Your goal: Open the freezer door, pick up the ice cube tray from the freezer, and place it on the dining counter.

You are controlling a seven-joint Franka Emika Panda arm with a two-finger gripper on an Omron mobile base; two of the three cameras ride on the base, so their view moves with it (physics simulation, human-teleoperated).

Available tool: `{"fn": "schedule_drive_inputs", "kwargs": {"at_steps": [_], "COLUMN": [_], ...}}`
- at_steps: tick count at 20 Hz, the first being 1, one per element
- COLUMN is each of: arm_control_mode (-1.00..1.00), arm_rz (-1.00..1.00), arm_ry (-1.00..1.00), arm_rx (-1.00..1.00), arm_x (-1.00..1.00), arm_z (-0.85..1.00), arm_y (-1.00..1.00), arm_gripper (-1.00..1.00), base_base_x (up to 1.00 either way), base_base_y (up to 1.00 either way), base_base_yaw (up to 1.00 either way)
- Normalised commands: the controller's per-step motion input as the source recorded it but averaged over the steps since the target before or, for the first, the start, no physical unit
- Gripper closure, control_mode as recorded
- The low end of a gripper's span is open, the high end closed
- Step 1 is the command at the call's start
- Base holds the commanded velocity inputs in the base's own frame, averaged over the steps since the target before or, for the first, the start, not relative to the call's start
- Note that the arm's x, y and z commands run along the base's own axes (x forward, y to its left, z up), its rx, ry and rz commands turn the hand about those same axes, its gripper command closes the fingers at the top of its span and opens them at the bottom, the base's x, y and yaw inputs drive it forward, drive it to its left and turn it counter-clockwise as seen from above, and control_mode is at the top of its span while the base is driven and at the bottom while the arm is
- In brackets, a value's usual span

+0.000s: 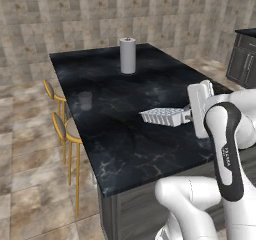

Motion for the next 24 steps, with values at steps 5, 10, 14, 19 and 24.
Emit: {"fn": "schedule_drive_inputs", "kwargs": {"at_steps": [5, 10, 14, 19, 24], "arm_control_mode": [-1.00, -1.00, -1.00, -1.00, -1.00], "arm_rz": [0.02, 0.01, 0.00, 0.01, 0.01], "arm_ry": [0.09, 0.09, 0.02, -0.03, -0.11], "arm_rx": [0.00, 0.00, -0.01, -0.01, 0.00], "arm_x": [0.47, 0.51, 0.49, 0.38, 0.33], "arm_z": [-0.41, -0.36, -0.43, -0.38, -0.22], "arm_y": [0.06, 0.09, 0.14, 0.16, 0.11], "arm_gripper": [1.00, 1.00, 1.00, 1.00, 1.00], "base_base_x": [0.00, 0.00, 0.00, 0.00, 0.00], "base_base_y": [0.00, 0.00, 0.00, 0.00, 0.00], "base_base_yaw": [0.00, 0.00, 0.00, 0.00, 0.00]}}
